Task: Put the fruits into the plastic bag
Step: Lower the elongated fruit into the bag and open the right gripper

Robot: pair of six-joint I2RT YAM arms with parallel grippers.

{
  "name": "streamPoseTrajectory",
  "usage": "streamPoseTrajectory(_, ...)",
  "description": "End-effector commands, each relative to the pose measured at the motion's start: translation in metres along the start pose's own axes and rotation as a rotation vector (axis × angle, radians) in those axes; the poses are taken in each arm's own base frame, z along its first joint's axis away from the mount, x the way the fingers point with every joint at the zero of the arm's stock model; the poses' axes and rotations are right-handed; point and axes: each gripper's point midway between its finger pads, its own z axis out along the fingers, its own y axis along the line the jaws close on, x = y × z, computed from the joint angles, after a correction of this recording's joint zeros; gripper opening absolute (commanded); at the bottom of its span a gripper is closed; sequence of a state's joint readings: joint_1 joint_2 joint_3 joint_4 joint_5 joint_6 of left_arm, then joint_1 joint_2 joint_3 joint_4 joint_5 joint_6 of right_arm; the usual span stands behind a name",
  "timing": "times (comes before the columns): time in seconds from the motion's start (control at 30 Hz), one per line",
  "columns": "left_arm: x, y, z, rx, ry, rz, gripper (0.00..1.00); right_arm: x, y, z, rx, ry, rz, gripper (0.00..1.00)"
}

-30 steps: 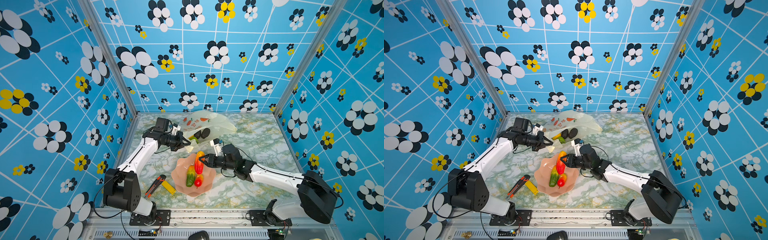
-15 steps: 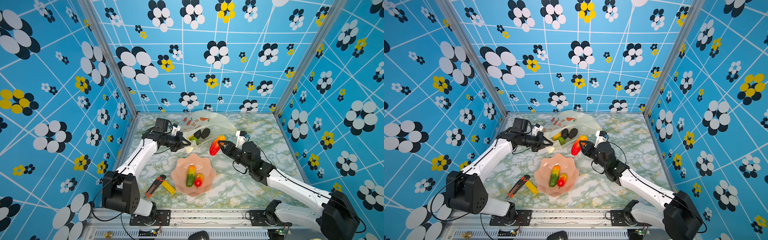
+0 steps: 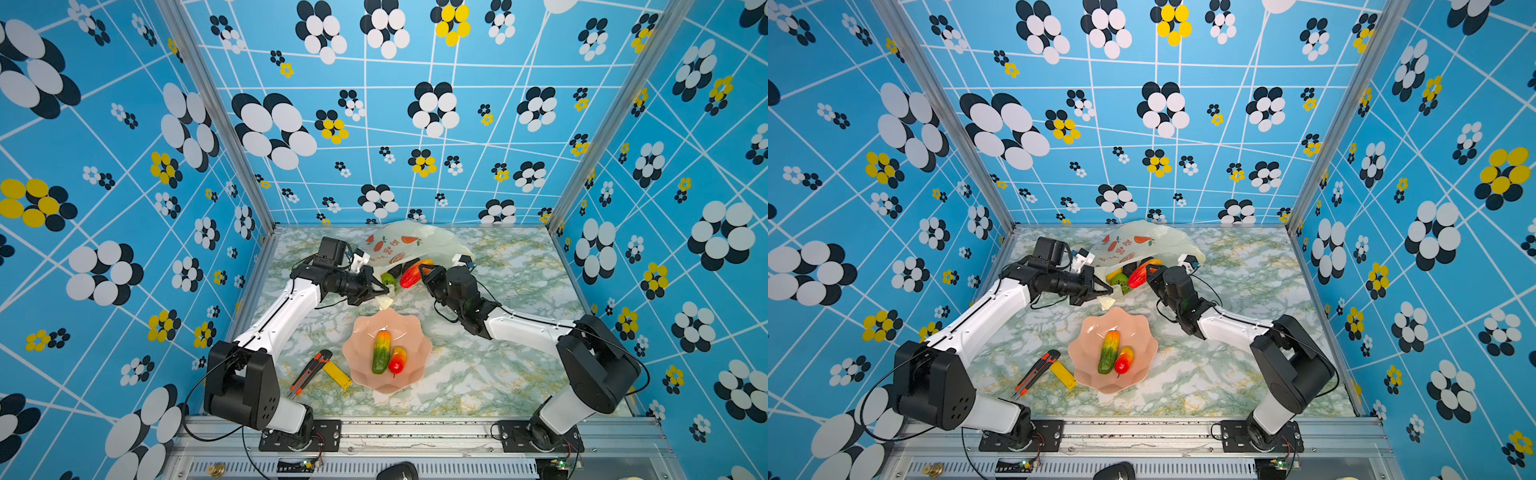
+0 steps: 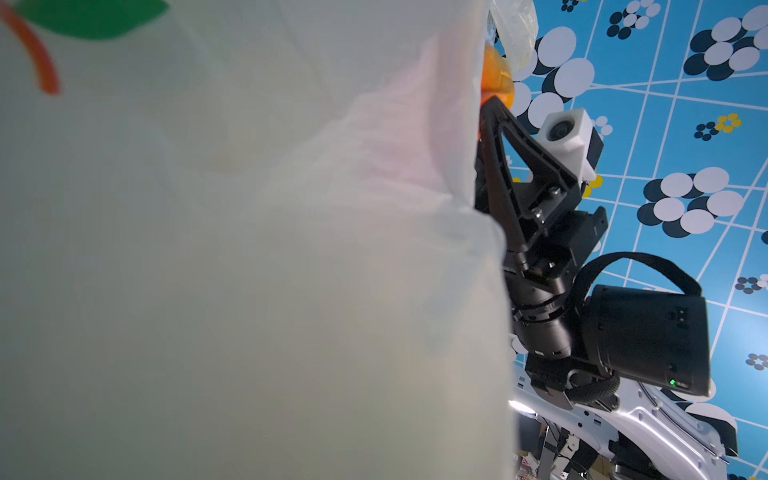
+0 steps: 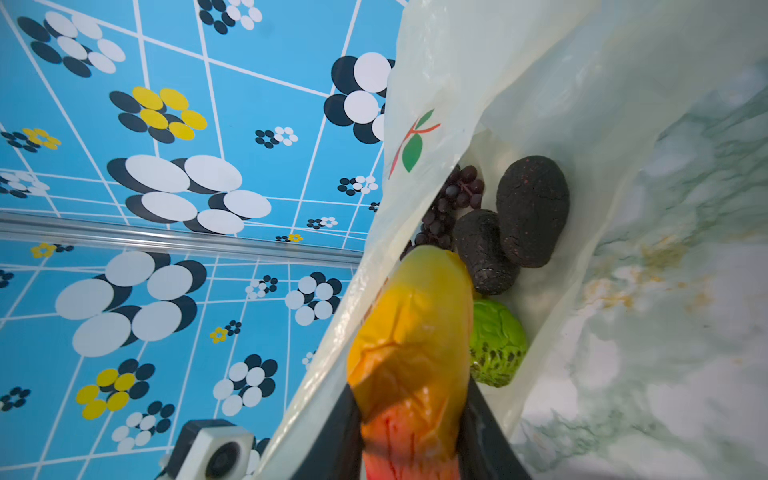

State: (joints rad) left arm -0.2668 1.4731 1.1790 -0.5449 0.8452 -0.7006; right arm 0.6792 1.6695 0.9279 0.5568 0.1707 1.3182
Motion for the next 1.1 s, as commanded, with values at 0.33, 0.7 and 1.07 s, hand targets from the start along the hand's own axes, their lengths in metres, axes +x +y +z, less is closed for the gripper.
streamPoseTrajectory(0.33, 0.001, -0.013, -0.003, 0.037, -0.005, 0.017, 0.0, 0.007, 0.018, 0.074, -0.04, 0.05, 0.098, 0.36)
streamPoseTrajectory(0.7, -0.005, -0.012, -0.002, 0.039, -0.001, 0.005, 0.0, 0.018, 0.05, 0.111, -0.117, 0.214, 0.057, 0.62)
streamPoseTrajectory(1.07, -0.013, 0.0, -0.004, 0.027, -0.01, -0.021, 0.0, 0.03, 0.076, 0.083, -0.185, 0.364, -0.101, 0.99)
